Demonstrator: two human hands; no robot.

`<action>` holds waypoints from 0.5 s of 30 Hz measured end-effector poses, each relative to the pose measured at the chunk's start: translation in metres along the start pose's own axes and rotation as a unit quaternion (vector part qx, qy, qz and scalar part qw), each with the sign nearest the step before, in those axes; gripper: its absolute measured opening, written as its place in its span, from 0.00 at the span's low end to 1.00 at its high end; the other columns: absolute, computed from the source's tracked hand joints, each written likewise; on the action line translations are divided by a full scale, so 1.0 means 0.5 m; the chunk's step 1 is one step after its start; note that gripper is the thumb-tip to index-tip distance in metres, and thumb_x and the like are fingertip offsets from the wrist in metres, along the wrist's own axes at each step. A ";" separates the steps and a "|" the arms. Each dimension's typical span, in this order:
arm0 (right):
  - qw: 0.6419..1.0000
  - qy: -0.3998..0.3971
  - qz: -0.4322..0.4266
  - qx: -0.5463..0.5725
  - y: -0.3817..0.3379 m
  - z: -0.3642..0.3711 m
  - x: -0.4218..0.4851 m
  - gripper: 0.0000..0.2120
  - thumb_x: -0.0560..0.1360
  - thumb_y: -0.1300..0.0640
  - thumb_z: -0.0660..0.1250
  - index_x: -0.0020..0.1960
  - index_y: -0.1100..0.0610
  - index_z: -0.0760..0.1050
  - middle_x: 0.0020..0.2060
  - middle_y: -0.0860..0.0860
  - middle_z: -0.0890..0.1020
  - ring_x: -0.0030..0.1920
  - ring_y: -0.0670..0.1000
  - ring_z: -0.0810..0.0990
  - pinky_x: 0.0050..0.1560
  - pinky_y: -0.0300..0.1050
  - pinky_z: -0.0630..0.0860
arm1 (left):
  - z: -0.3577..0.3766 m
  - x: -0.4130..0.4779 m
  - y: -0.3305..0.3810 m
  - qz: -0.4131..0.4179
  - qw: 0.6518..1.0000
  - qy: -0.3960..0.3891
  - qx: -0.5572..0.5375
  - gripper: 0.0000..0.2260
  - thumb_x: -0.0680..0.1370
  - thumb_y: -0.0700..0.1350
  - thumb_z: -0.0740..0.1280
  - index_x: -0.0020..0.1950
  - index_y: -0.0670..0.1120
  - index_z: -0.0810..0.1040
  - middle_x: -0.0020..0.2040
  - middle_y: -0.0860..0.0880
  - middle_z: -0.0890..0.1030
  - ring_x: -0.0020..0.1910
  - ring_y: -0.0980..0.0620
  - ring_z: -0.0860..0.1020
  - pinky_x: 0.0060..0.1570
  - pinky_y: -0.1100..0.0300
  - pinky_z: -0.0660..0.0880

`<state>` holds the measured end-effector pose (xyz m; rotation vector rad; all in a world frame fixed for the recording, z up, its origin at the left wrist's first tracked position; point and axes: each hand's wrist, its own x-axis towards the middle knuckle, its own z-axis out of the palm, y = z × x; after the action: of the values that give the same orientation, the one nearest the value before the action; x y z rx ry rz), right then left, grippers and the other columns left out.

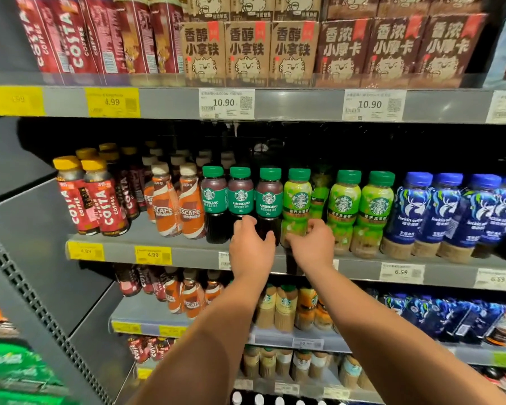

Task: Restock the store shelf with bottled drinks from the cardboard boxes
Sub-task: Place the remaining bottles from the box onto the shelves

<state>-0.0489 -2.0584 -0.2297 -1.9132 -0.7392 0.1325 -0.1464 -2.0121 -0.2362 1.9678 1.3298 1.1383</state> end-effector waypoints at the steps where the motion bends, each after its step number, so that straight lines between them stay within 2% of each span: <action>1: 1.000 0.011 -0.007 -0.003 -0.001 -0.004 -0.011 0.12 0.70 0.61 0.69 0.52 0.60 0.73 0.50 0.58 0.77 0.48 0.56 0.76 0.47 0.49 0.74 | -0.013 -0.003 -0.005 0.023 0.999 -0.022 0.031 0.14 0.76 0.47 0.68 0.59 0.45 0.72 0.56 0.47 0.74 0.53 0.47 0.75 0.50 0.54 0.72; 3: 0.998 -0.002 -0.031 -0.059 -0.006 -0.017 -0.037 0.05 0.71 0.61 0.67 0.43 0.58 0.70 0.44 0.57 0.77 0.44 0.56 0.75 0.39 0.44 0.69 | -0.046 -0.008 -0.014 0.074 0.988 -0.082 0.107 0.12 0.76 0.46 0.66 0.57 0.45 0.73 0.53 0.47 0.74 0.53 0.46 0.75 0.48 0.53 0.73; 5: 0.974 -0.065 -0.063 -0.207 -0.019 -0.030 -0.068 0.05 0.72 0.57 0.65 0.44 0.58 0.72 0.45 0.57 0.78 0.46 0.58 0.78 0.39 0.43 0.68 | -0.086 -0.017 -0.021 0.140 0.959 -0.136 0.207 0.11 0.76 0.47 0.64 0.56 0.45 0.73 0.52 0.46 0.76 0.53 0.44 0.76 0.48 0.50 0.75; 7: 0.902 -0.135 -0.104 -0.397 -0.043 -0.038 -0.109 0.12 0.72 0.54 0.65 0.53 0.58 0.74 0.51 0.56 0.79 0.53 0.58 0.79 0.44 0.46 0.73 | -0.128 -0.030 -0.032 0.195 0.922 -0.175 0.286 0.11 0.76 0.48 0.64 0.56 0.45 0.74 0.53 0.45 0.78 0.54 0.43 0.77 0.48 0.50 0.75; 9: 0.839 -0.172 -0.122 -0.501 -0.066 -0.034 -0.159 0.17 0.73 0.51 0.66 0.59 0.56 0.74 0.56 0.55 0.79 0.56 0.57 0.78 0.50 0.48 0.75 | -0.170 -0.045 -0.049 0.212 0.897 -0.207 0.329 0.12 0.75 0.49 0.65 0.56 0.46 0.76 0.54 0.45 0.79 0.54 0.43 0.78 0.48 0.53 0.74; 11: 0.829 -0.185 -0.103 -0.517 -0.083 -0.022 -0.216 0.19 0.74 0.48 0.64 0.62 0.56 0.73 0.58 0.55 0.78 0.58 0.58 0.77 0.53 0.49 0.75 | -0.214 -0.064 -0.072 0.213 0.881 -0.237 0.350 0.13 0.75 0.51 0.66 0.56 0.47 0.77 0.55 0.45 0.80 0.55 0.43 0.78 0.48 0.53 0.74; 15: 0.826 -0.183 -0.081 -0.527 -0.112 0.012 -0.342 0.15 0.74 0.55 0.62 0.60 0.57 0.75 0.57 0.55 0.79 0.58 0.58 0.78 0.50 0.49 0.74 | -0.296 -0.113 -0.132 0.248 0.855 -0.255 0.378 0.12 0.76 0.51 0.63 0.56 0.47 0.77 0.56 0.45 0.79 0.55 0.43 0.78 0.46 0.53 0.72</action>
<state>-0.2132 -2.1317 -0.2239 -2.8959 -1.4322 -0.0419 -0.3148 -2.0443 -0.2300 3.0300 1.0690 0.1645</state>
